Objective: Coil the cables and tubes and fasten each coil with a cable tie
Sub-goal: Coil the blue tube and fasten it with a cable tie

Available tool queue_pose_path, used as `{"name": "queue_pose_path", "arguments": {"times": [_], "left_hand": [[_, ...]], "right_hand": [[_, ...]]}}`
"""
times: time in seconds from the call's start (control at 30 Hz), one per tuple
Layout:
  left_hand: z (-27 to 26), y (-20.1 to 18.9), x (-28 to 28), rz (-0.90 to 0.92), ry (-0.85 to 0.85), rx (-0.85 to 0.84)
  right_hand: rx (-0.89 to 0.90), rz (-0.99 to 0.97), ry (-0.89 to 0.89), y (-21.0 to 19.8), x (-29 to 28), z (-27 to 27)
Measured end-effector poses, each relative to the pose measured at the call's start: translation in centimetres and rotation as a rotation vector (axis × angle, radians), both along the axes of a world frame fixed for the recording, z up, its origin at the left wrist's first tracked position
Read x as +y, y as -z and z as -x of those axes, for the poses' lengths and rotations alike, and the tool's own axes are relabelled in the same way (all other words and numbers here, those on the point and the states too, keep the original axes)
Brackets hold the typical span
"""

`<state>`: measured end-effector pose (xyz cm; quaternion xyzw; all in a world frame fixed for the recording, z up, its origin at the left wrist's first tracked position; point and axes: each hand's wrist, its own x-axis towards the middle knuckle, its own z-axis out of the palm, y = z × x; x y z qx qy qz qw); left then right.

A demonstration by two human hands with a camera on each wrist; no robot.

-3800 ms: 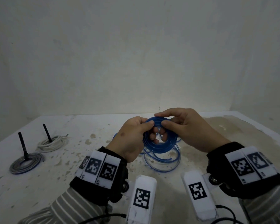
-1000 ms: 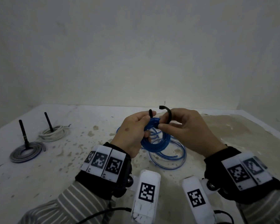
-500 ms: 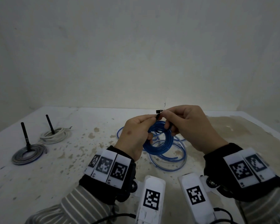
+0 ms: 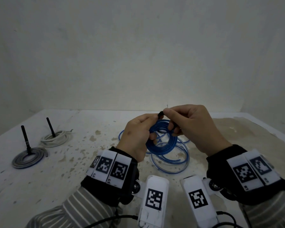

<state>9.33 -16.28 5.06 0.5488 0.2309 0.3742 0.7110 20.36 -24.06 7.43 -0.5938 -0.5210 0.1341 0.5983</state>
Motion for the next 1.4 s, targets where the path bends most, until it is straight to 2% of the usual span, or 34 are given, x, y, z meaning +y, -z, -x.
{"name": "queue_pose_path", "arguments": {"times": [0.3,0.67,0.77,1.03,1.4], "left_hand": [[0.1,-0.2,0.0,-0.008,-0.019,-0.016],[0.2,-0.2,-0.1,-0.032,-0.039,-0.054],[0.1,-0.2,-0.4,-0.057,-0.034,-0.037],[0.1,-0.5,-1.0,-0.017,-0.005,-0.039],[-0.2,-0.8,-1.5,-0.072,-0.018,-0.039]], "right_hand": [[-0.034,-0.069,0.073,0.2,0.1,0.2],[-0.099,0.026,0.084,-0.1,-0.1,-0.1],[-0.148,-0.005,0.092,0.2,-0.2,-0.1],[-0.013,-0.114,0.102,0.9,0.0,-0.1],[-0.084,-0.041,0.071,-0.3,-0.6,0.0]]}}
